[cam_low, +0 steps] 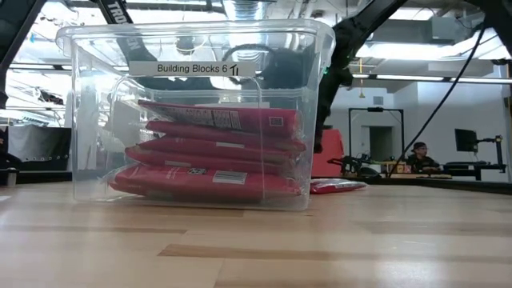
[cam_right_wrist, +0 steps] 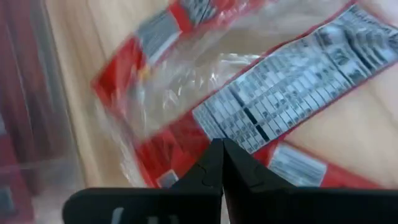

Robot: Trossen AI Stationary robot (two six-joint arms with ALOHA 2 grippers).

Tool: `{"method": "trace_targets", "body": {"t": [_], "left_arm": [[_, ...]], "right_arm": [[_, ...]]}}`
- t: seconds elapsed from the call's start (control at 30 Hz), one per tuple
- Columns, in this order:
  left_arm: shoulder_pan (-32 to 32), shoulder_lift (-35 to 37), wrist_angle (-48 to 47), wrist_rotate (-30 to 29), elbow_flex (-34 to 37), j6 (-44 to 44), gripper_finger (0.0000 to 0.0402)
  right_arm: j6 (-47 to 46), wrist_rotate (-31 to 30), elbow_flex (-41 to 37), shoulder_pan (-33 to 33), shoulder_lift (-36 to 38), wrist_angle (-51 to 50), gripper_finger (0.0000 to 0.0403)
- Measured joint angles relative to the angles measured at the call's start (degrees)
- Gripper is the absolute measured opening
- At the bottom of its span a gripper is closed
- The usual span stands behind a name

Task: Sort popcorn bags into baskets
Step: Put the red popcorn bag into the container

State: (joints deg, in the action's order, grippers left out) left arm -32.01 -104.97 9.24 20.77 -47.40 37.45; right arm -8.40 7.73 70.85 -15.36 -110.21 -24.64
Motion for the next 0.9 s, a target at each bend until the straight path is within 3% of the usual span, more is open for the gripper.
{"method": "trace_targets", "body": {"t": [0.23,0.67,0.9], "left_arm": [[0.30,-0.20,1.77,0.90,0.11,2.31,0.0300],[1.30,-0.22,3.44,1.69,0.13,3.95,0.0300],[1.81,-0.22,2.48,0.82,0.13,5.35,0.0300]], "right_arm": [[1.25,0.75,0.28,-1.70,-2.41,8.49,0.0013],[2.90,4.15,0.13,-5.48,-2.56,13.84,0.0009],[2.83,1.39,0.21,-5.70,1.22,8.20,0.0017]]}}
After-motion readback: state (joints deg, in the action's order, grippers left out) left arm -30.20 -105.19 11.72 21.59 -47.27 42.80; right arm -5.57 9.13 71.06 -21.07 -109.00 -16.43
